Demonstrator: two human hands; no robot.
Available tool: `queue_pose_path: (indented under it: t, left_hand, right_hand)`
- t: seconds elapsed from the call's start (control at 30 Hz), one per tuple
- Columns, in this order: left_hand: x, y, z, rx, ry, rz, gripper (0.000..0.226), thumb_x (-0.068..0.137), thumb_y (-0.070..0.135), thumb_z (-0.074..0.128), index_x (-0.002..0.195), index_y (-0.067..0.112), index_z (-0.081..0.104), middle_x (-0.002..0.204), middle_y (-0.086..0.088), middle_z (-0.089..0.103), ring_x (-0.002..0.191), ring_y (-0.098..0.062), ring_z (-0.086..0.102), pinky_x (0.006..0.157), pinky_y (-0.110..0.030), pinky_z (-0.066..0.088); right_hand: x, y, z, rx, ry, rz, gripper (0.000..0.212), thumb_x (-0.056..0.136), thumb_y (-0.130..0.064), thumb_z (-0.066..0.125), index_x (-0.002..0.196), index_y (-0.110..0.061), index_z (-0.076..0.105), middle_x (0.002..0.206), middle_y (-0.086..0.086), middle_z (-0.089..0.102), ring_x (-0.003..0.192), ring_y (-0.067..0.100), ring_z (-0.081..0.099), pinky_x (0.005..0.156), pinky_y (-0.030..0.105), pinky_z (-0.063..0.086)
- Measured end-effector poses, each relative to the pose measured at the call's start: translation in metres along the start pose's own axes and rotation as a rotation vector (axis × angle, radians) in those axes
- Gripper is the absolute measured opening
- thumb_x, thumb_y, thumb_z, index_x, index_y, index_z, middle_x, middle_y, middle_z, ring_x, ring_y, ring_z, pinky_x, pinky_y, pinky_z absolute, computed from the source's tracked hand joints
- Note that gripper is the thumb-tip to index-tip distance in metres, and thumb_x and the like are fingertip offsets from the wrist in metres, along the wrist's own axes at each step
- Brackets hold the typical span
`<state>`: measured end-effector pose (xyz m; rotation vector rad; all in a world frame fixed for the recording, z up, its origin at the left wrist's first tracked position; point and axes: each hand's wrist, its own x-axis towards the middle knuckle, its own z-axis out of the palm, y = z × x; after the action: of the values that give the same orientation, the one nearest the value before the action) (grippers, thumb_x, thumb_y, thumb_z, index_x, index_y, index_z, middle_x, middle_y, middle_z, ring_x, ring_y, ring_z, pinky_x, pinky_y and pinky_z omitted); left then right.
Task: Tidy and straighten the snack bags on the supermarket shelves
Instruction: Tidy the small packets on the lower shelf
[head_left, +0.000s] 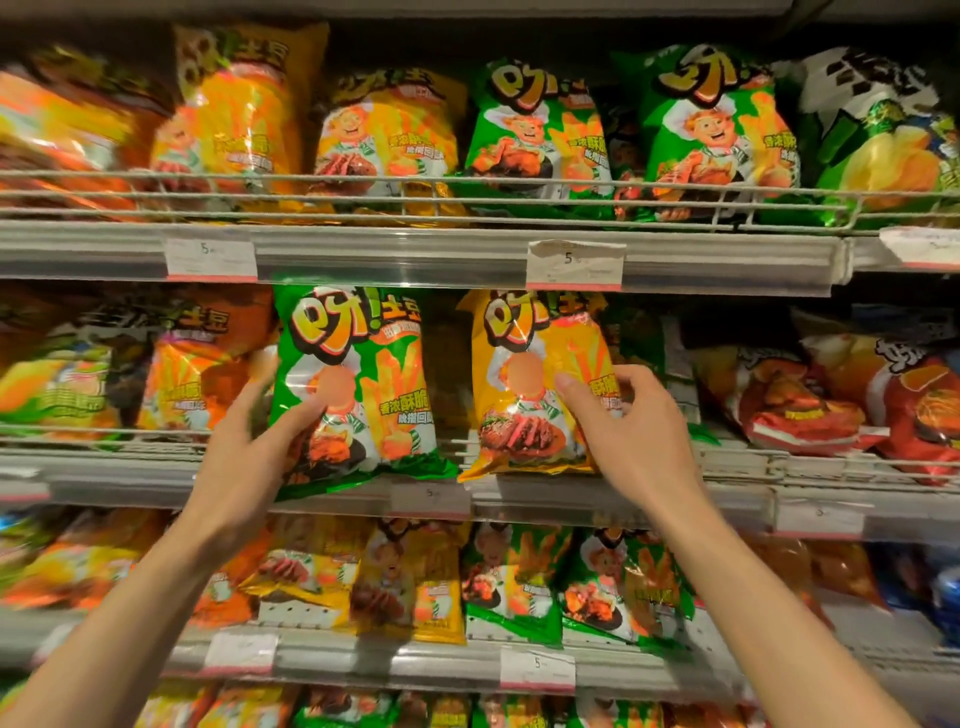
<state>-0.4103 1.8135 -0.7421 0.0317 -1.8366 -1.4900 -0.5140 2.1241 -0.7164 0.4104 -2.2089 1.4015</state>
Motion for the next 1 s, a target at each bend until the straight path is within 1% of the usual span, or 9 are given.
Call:
queue_pose_path:
  t: [0.13, 0.23, 0.33, 0.57, 0.67, 0.77, 0.83, 0.93, 1.0]
  left_hand:
    - [0.009, -0.006, -0.027, -0.014, 0.001, -0.017, 0.064, 0.081, 0.049, 0.073, 0.142, 0.043, 0.055, 0.127, 0.016, 0.071, 0.111, -0.009, 0.071, 0.090, -0.035, 0.055]
    - [0.013, -0.007, -0.042, -0.015, -0.002, -0.024, 0.042, 0.092, 0.031, 0.072, 0.129, 0.049, 0.063, 0.121, 0.015, 0.074, 0.105, -0.007, 0.073, 0.076, -0.021, 0.059]
    - [0.015, -0.007, -0.056, -0.025, 0.018, -0.039, 0.036, 0.096, 0.018, 0.066, 0.121, 0.044, 0.068, 0.111, 0.015, 0.077, 0.092, -0.002, 0.075, 0.063, -0.013, 0.055]
    - [0.011, -0.003, -0.053, 0.018, -0.038, -0.030, 0.050, 0.098, 0.014, 0.062, 0.096, 0.063, 0.072, 0.100, 0.028, 0.076, 0.086, 0.008, 0.072, 0.060, -0.007, 0.053]
    - [0.013, -0.007, -0.049, -0.003, -0.003, -0.036, 0.041, 0.097, 0.018, 0.064, 0.118, 0.053, 0.068, 0.104, 0.028, 0.075, 0.093, 0.005, 0.073, 0.063, -0.008, 0.054]
    - [0.014, -0.008, -0.045, -0.050, -0.004, -0.064, 0.053, 0.096, 0.020, 0.066, 0.147, 0.028, 0.053, 0.121, 0.014, 0.075, 0.104, -0.007, 0.074, 0.070, -0.015, 0.058]
    - [0.013, -0.009, -0.042, -0.069, -0.011, -0.065, 0.054, 0.096, 0.019, 0.066, 0.148, 0.026, 0.052, 0.124, 0.008, 0.074, 0.104, -0.010, 0.074, 0.069, -0.017, 0.059]
    - [0.012, -0.010, -0.035, -0.077, -0.015, -0.059, 0.056, 0.095, 0.020, 0.066, 0.149, 0.026, 0.051, 0.125, 0.008, 0.073, 0.104, -0.006, 0.073, 0.068, -0.015, 0.058]
    - [0.011, -0.010, -0.031, -0.068, -0.034, -0.036, 0.057, 0.092, 0.024, 0.068, 0.147, 0.028, 0.052, 0.120, 0.015, 0.074, 0.102, -0.002, 0.073, 0.068, -0.012, 0.056]
  right_hand:
    - [0.012, -0.019, 0.034, 0.005, -0.024, -0.030, 0.070, 0.087, -0.070, 0.060, 0.137, -0.021, 0.050, 0.129, -0.003, 0.057, 0.113, 0.014, 0.052, 0.089, 0.032, 0.040]
    - [0.019, -0.030, 0.056, -0.018, -0.049, -0.042, 0.072, 0.089, -0.069, 0.060, 0.141, -0.019, 0.047, 0.137, 0.000, 0.054, 0.112, 0.013, 0.049, 0.088, 0.030, 0.037]
    - [0.027, -0.034, 0.067, -0.052, -0.067, -0.042, 0.072, 0.091, -0.068, 0.058, 0.142, -0.018, 0.047, 0.140, 0.002, 0.052, 0.111, 0.014, 0.049, 0.087, 0.030, 0.035]
    - [0.029, -0.041, 0.105, -0.103, -0.027, -0.043, 0.069, 0.096, -0.057, 0.059, 0.142, -0.009, 0.038, 0.143, 0.012, 0.045, 0.125, 0.031, 0.052, 0.094, 0.035, 0.041]
    - [0.027, -0.036, 0.116, -0.129, -0.170, -0.032, 0.068, 0.098, -0.056, 0.056, 0.144, -0.010, 0.036, 0.144, 0.012, 0.048, 0.126, 0.032, 0.054, 0.101, 0.043, 0.047]
    - [0.029, -0.024, 0.107, -0.178, -0.185, -0.056, 0.057, 0.099, -0.055, 0.054, 0.139, -0.015, 0.048, 0.129, 0.003, 0.061, 0.118, 0.026, 0.059, 0.087, 0.036, 0.049]
    - [0.030, -0.022, 0.101, -0.273, -0.238, -0.102, 0.047, 0.100, -0.055, 0.052, 0.128, -0.017, 0.055, 0.112, 0.000, 0.067, 0.106, 0.026, 0.064, 0.074, 0.034, 0.047]
    - [0.032, -0.022, 0.093, -0.300, -0.337, -0.128, 0.043, 0.102, -0.052, 0.051, 0.126, -0.018, 0.060, 0.106, -0.003, 0.069, 0.096, 0.017, 0.065, 0.075, 0.032, 0.052]
    - [0.030, -0.021, 0.079, -0.232, -0.250, -0.186, 0.040, 0.102, -0.047, 0.055, 0.132, -0.021, 0.062, 0.112, -0.006, 0.068, 0.097, 0.009, 0.059, 0.076, 0.022, 0.044]
